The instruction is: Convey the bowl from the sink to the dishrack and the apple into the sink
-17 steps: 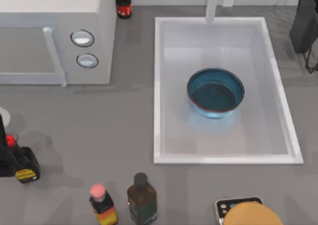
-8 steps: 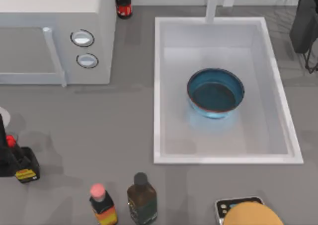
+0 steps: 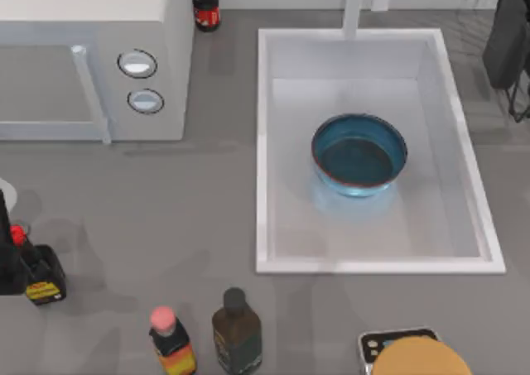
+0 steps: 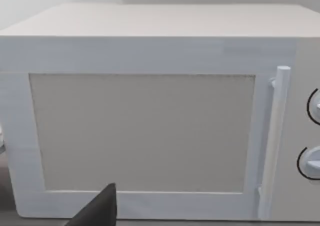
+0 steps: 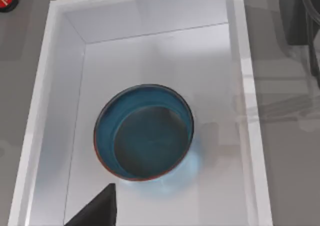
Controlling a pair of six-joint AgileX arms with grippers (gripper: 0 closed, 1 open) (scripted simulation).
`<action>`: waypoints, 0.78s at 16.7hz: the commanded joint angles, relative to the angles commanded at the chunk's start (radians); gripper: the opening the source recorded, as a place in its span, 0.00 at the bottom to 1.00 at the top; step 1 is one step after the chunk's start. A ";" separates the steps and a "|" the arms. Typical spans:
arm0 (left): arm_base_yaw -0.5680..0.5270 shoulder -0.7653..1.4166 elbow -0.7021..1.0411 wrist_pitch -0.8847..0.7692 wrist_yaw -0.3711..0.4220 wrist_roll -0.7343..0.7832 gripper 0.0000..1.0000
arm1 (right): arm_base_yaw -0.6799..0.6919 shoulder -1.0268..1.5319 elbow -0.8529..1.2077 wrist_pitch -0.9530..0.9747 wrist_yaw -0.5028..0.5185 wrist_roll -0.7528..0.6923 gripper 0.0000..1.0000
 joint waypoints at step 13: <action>0.000 0.000 0.000 0.000 0.000 0.000 1.00 | 0.253 1.320 1.239 -0.553 0.068 0.193 1.00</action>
